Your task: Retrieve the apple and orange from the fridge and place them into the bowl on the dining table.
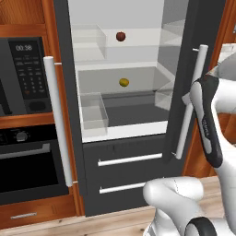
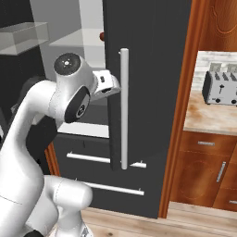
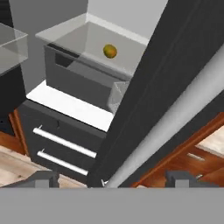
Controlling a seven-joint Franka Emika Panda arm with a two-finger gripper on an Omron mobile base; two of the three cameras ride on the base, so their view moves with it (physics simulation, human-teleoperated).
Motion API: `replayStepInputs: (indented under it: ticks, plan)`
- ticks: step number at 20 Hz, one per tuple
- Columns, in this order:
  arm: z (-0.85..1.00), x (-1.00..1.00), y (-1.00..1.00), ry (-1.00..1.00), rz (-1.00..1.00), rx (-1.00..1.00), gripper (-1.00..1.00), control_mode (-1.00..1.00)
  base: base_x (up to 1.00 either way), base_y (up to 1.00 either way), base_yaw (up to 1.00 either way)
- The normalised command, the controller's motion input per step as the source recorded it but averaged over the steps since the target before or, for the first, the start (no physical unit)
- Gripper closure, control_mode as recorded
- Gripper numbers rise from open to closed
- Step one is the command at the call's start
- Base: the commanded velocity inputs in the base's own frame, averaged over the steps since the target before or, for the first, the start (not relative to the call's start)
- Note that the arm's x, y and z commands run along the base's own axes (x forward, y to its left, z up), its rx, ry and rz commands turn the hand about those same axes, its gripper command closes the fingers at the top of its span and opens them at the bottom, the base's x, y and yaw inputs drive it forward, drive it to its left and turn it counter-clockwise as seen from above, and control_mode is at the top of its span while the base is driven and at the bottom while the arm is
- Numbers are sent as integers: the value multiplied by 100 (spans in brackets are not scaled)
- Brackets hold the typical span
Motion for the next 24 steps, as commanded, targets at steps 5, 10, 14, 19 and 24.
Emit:
replayStepInputs:
  ticks: [5, 10, 14, 19, 24]
  plan:
    - [0, -20, 90, 0, 37, -27, -100, -100, 0, 0, 0]
    - [0, 8, 47, 7, 17, -22, -100, -100, 0, 0, 0]
    - [0, 42, 0, 13, 1, -19, -100, -100, 0, 0, 0]
    - [-6, 59, 2, 5, 0, -24, -100, -100, 0, 0, 0]
    - [-25, 67, 0, 0, 8, -5, -100, -100, 0, 0, 0]
